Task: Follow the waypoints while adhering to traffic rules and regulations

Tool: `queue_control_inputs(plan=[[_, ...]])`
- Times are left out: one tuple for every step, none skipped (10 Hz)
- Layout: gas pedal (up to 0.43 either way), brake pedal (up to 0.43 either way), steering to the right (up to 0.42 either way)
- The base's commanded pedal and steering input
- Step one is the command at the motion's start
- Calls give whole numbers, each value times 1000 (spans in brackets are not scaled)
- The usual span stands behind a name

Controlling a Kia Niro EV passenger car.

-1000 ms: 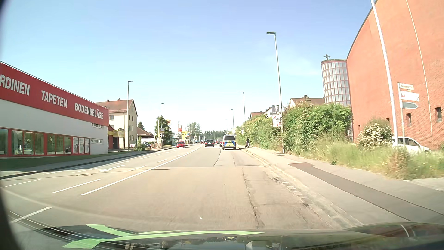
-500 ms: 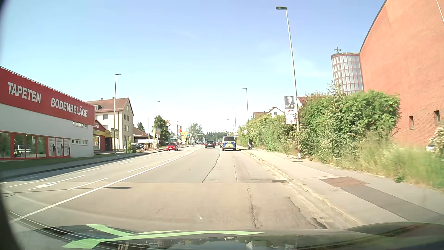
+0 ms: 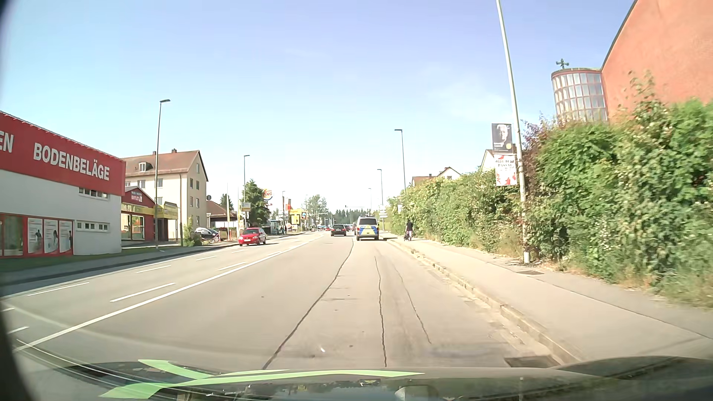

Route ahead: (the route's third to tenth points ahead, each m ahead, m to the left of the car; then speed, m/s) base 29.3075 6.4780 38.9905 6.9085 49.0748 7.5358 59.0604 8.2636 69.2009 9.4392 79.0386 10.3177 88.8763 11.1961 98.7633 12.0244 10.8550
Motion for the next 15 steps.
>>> queue_control_inputs(plan=[[98,0,-12],[98,0,-12],[98,0,-12],[110,0,-14],[130,0,-15],[130,0,-15],[130,0,-15],[130,0,-15],[118,0,-15],[118,0,-15],[110,0,-15],[110,0,-15],[110,0,-15],[98,0,-15],[79,0,-15]])
